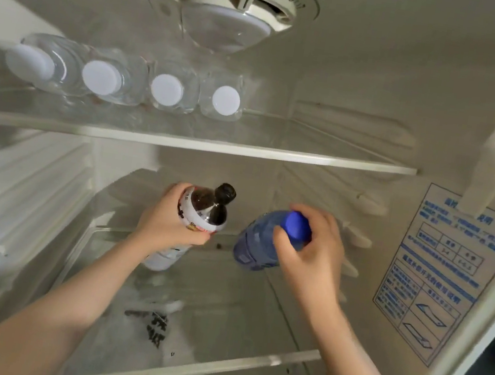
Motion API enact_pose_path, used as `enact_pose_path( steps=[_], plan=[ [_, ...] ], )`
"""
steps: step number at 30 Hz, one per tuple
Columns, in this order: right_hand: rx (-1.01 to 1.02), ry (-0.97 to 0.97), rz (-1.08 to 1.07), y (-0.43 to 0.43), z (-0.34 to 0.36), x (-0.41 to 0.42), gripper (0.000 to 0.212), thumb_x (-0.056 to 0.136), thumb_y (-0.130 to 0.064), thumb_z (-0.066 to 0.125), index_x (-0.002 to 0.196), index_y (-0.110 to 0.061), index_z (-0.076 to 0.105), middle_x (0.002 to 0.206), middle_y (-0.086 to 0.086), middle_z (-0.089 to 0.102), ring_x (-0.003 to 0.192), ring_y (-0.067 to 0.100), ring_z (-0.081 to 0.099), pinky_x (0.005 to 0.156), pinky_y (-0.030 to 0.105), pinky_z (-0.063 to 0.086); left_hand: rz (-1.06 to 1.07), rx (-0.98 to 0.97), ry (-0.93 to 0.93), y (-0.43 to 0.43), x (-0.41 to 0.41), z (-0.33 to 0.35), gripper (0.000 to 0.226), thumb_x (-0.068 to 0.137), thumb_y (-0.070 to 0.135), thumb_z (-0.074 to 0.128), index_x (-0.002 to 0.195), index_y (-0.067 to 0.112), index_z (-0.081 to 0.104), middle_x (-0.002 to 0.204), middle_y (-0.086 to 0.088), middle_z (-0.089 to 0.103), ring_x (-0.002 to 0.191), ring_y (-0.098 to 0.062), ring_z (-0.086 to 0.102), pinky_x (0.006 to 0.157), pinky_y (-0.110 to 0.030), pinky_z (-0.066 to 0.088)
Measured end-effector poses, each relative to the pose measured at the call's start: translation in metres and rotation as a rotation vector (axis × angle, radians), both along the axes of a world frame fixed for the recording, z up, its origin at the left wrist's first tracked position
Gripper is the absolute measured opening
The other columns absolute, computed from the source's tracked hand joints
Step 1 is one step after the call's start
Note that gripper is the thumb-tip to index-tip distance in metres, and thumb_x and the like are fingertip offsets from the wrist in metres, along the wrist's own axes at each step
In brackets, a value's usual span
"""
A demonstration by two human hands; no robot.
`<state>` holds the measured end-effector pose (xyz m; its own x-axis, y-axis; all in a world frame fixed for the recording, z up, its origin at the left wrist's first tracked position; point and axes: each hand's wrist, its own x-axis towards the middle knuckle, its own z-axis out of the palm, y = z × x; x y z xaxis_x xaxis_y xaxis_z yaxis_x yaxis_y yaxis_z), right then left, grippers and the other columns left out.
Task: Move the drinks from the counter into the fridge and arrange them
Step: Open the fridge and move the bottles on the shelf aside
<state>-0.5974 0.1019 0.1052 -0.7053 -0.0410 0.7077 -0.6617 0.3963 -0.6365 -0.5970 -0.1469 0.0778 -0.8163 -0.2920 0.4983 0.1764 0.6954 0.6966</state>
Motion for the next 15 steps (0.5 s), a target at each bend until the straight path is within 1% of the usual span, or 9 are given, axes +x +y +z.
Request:
enact_pose_path(
  steps=[2, 3, 5, 7, 9, 11, 12, 14, 15],
  plan=[
    [0.016, 0.049, 0.015, -0.011, 0.011, -0.006, 0.034, 0.076, -0.011, 0.069, 0.110, -0.014, 0.063, 0.107, -0.002, 0.058, 0.092, 0.001, 0.048, 0.081, 0.003, 0.031, 0.002, 0.321, 0.064, 0.003, 0.002, 0.002, 0.060, 0.038, 0.033, 0.080, 0.093, 0.034, 0.054, 0.089, 0.014, 0.066, 0.077, 0.005, 0.064, 0.065, -0.018, 0.047],
    [0.022, 0.066, 0.027, -0.016, 0.015, -0.011, 0.034, 0.078, -0.010, 0.068, 0.112, -0.013, 0.062, 0.109, 0.002, 0.060, 0.097, 0.009, 0.051, 0.084, 0.009, 0.033, 0.012, 0.438, 0.089, 0.005, 0.002, 0.001, 0.055, 0.041, 0.027, 0.080, 0.089, 0.033, 0.054, 0.081, 0.013, 0.068, 0.072, 0.005, 0.065, 0.060, -0.017, 0.047],
    [0.028, 0.061, 0.058, -0.027, 0.023, -0.020, 0.036, 0.082, -0.010, 0.065, 0.117, -0.010, 0.060, 0.113, 0.006, 0.061, 0.104, 0.020, 0.054, 0.090, 0.021, 0.037, 0.049, 0.581, 0.147, 0.009, 0.001, -0.006, 0.049, 0.049, 0.017, 0.084, 0.085, 0.031, 0.054, 0.072, 0.013, 0.069, 0.068, 0.003, 0.066, 0.054, -0.015, 0.048],
    [0.038, 0.059, 0.090, -0.036, 0.030, -0.032, 0.037, 0.084, -0.008, 0.061, 0.121, -0.008, 0.058, 0.116, 0.008, 0.061, 0.106, 0.025, 0.055, 0.096, 0.032, 0.040, 0.109, 0.624, 0.199, 0.016, 0.001, -0.013, 0.050, 0.057, 0.015, 0.086, 0.090, 0.032, 0.052, 0.080, 0.011, 0.070, 0.073, 0.003, 0.067, 0.055, -0.014, 0.048],
    [0.085, 0.092, 0.093, -0.043, 0.034, -0.045, 0.032, 0.086, -0.007, 0.058, 0.118, -0.005, 0.059, 0.114, 0.009, 0.062, 0.104, 0.029, 0.054, 0.095, 0.037, 0.040, 0.159, 0.633, 0.242, 0.023, 0.001, -0.016, 0.054, 0.052, 0.025, 0.087, 0.093, 0.033, 0.052, 0.090, 0.007, 0.069, 0.078, 0.001, 0.067, 0.062, -0.017, 0.050],
    [0.148, 0.098, 0.074, -0.049, 0.035, -0.059, 0.025, 0.089, -0.008, 0.054, 0.114, -0.004, 0.059, 0.109, 0.011, 0.061, 0.100, 0.031, 0.050, 0.091, 0.035, 0.037, 0.186, 0.623, 0.246, 0.028, 0.002, -0.018, 0.064, 0.044, 0.041, 0.084, 0.098, 0.032, 0.051, 0.099, 0.004, 0.067, 0.087, -0.005, 0.067, 0.073, -0.027, 0.054],
    [0.174, 0.078, 0.067, -0.051, 0.035, -0.066, 0.024, 0.092, -0.010, 0.052, 0.114, -0.005, 0.057, 0.110, 0.012, 0.059, 0.101, 0.031, 0.048, 0.090, 0.034, 0.035, 0.194, 0.604, 0.233, 0.028, 0.002, -0.019, 0.071, 0.042, 0.046, 0.083, 0.103, 0.030, 0.051, 0.105, 0.001, 0.064, 0.093, -0.009, 0.065, 0.079, -0.033, 0.055],
    [0.200, 0.004, 0.060, -0.054, 0.034, -0.078, 0.026, 0.095, -0.014, 0.047, 0.120, -0.008, 0.055, 0.116, 0.012, 0.055, 0.108, 0.031, 0.042, 0.093, 0.034, 0.034, 0.198, 0.557, 0.204, 0.027, 0.002, -0.021, 0.079, 0.043, 0.048, 0.083, 0.110, 0.027, 0.047, 0.114, -0.002, 0.059, 0.102, -0.014, 0.062, 0.088, -0.040, 0.054],
    [0.200, -0.024, 0.058, -0.055, 0.034, -0.084, 0.027, 0.097, -0.015, 0.046, 0.121, -0.008, 0.055, 0.118, 0.013, 0.053, 0.110, 0.031, 0.041, 0.094, 0.034, 0.035, 0.198, 0.537, 0.192, 0.026, 0.003, -0.022, 0.081, 0.043, 0.048, 0.082, 0.112, 0.027, 0.045, 0.116, -0.002, 0.057, 0.105, -0.014, 0.060, 0.090, -0.041, 0.053]
  ],
)
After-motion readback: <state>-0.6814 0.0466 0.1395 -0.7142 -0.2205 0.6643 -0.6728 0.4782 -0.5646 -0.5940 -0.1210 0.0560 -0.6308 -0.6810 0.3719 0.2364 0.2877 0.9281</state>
